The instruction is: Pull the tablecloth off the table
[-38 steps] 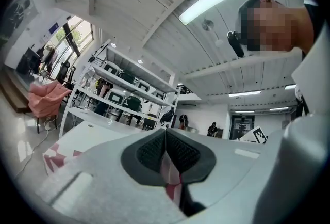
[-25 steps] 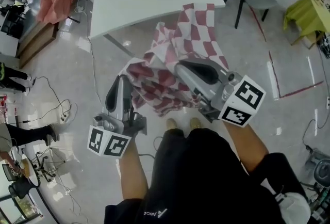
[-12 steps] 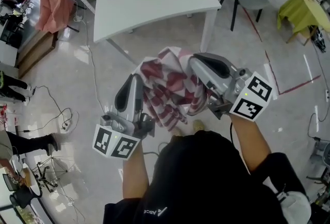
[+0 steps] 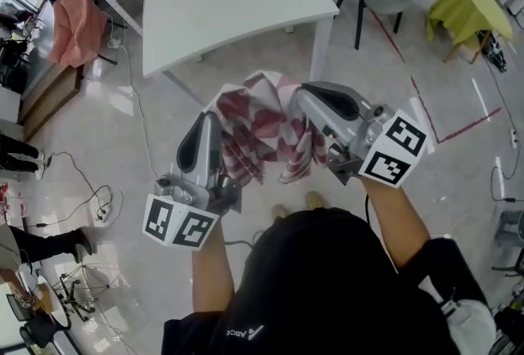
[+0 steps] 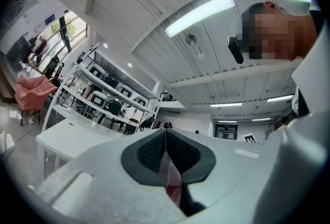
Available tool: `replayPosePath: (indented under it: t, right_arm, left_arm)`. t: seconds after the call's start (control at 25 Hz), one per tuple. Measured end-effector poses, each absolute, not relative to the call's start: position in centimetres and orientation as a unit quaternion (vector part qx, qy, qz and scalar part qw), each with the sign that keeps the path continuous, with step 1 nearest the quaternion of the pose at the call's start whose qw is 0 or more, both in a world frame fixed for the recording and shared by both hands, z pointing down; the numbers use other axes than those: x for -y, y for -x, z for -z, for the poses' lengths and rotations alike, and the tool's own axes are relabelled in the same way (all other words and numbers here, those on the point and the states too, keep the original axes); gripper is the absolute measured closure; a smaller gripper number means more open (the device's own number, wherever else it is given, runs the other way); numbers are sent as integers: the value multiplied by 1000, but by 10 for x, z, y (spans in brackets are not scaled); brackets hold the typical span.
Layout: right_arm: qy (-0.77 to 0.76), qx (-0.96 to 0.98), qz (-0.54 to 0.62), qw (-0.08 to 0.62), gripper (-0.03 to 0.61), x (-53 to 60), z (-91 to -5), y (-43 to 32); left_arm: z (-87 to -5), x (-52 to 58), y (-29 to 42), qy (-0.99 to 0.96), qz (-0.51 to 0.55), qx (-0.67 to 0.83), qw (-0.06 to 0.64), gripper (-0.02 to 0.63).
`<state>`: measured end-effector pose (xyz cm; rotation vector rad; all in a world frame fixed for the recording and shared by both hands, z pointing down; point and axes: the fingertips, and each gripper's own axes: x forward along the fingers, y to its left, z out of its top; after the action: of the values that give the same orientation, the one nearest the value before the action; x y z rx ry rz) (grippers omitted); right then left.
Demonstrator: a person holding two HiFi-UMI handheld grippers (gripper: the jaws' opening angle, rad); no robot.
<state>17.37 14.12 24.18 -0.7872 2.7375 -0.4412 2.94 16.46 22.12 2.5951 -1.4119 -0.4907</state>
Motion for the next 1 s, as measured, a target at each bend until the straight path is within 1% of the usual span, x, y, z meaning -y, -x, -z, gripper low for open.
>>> replayPosePath:
  t: [0.36, 1.0]
  right_arm:
    - [290, -940, 134, 114, 572, -142, -241, -171]
    - [284, -941, 138, 119, 572, -141, -236, -173]
  left_arm:
    - [-223, -166, -30, -868, 160, 463, 82, 601]
    - [-214, -166, -35, -866, 159, 466, 81, 601]
